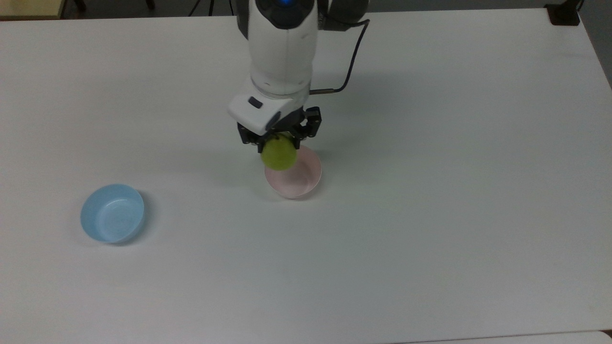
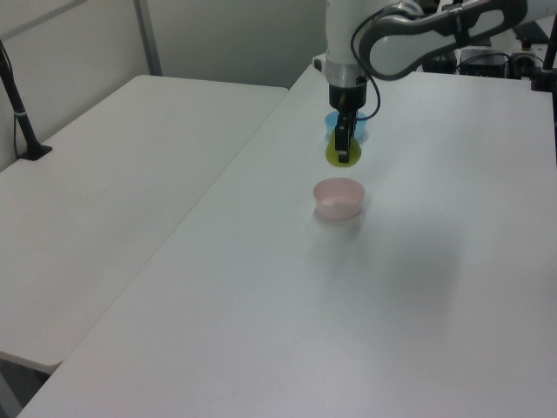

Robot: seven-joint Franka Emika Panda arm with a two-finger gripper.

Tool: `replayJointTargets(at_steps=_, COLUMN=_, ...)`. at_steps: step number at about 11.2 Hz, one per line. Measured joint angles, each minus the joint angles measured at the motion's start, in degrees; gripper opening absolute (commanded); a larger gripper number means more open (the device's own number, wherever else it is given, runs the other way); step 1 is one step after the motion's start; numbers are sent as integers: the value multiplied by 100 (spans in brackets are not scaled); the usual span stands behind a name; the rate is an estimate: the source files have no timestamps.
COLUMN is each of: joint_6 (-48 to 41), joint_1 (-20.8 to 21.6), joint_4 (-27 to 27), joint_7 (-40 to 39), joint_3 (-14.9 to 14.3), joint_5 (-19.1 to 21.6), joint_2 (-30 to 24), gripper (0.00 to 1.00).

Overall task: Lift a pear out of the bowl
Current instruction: 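Lift the green pear up out of the pink bowl, then carry the pear toward the blue bowl and lower it to the table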

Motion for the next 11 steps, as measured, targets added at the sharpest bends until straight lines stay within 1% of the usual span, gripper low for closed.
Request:
replayJointTargets(at_steps=2, joint_6=-16, joint_1=-287, joint_4=41, joint_7=-97, joint_3=-28, joint_5=0, joint_2=-14, gripper=34)
replayJointTargets(at_steps=7, joint_6=63, joint_1=-1148, joint_4=28, joint_7=-824, joint_3=-61, joint_5=-1, joint_2=86, gripper=34)
replayJointTargets(at_steps=10, joint_6=402, joint_1=-1416, joint_4=5, joint_7=-939, joint_3=-64, joint_5=-59, joint_2=402, gripper=36)
replayJointTargets(at_steps=11, joint_6=519, joint_1=-1467, joint_4=-1, joint_7=-942, joint_3=-63, joint_5=-112, joint_2=548, gripper=39)
